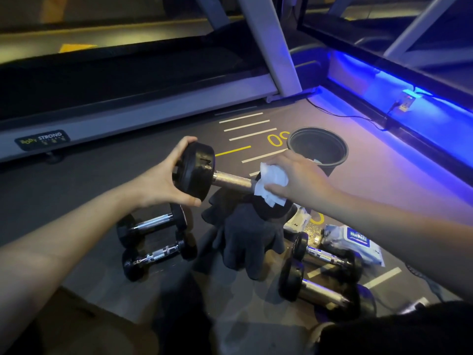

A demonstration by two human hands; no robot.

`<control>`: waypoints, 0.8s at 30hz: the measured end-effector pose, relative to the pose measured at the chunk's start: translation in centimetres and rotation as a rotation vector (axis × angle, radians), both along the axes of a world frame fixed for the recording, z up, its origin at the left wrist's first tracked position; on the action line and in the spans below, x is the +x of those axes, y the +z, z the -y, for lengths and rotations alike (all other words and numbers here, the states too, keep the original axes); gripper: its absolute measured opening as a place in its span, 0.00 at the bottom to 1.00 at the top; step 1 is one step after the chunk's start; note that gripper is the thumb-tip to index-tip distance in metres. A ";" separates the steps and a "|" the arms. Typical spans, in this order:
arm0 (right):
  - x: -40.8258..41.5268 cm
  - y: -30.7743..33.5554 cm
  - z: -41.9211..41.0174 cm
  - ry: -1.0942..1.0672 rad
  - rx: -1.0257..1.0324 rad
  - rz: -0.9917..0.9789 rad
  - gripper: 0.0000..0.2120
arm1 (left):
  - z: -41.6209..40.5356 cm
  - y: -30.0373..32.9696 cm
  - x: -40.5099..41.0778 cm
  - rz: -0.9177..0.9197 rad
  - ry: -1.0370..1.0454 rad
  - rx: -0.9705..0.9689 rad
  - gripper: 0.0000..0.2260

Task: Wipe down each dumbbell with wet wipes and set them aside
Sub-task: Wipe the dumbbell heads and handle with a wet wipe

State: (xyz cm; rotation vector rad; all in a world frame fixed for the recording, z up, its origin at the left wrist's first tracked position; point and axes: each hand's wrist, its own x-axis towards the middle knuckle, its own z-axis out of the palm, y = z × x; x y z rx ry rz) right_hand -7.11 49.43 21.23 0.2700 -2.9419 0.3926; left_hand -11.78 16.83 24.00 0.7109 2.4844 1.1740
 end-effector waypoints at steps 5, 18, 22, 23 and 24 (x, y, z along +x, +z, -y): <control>0.2 0.1 0.6 -0.121 0.055 0.062 0.31 | 0.2 -0.2 0.1 0.018 0.006 -0.007 0.53; 0.9 0.0 2.6 -0.373 -0.577 0.427 0.37 | 0.1 -0.8 0.6 0.071 0.049 -0.029 0.56; 1.1 -0.1 2.8 -0.379 -0.690 0.394 0.34 | 0.2 -1.0 1.0 0.070 0.089 -0.093 0.58; 1.2 -0.2 2.8 -0.378 -0.712 0.385 0.33 | 0.3 -1.1 1.1 0.074 0.099 -0.102 0.58; 1.2 -0.4 2.9 -0.374 -0.730 0.379 0.32 | 0.3 -1.1 1.0 0.082 0.111 -0.108 0.58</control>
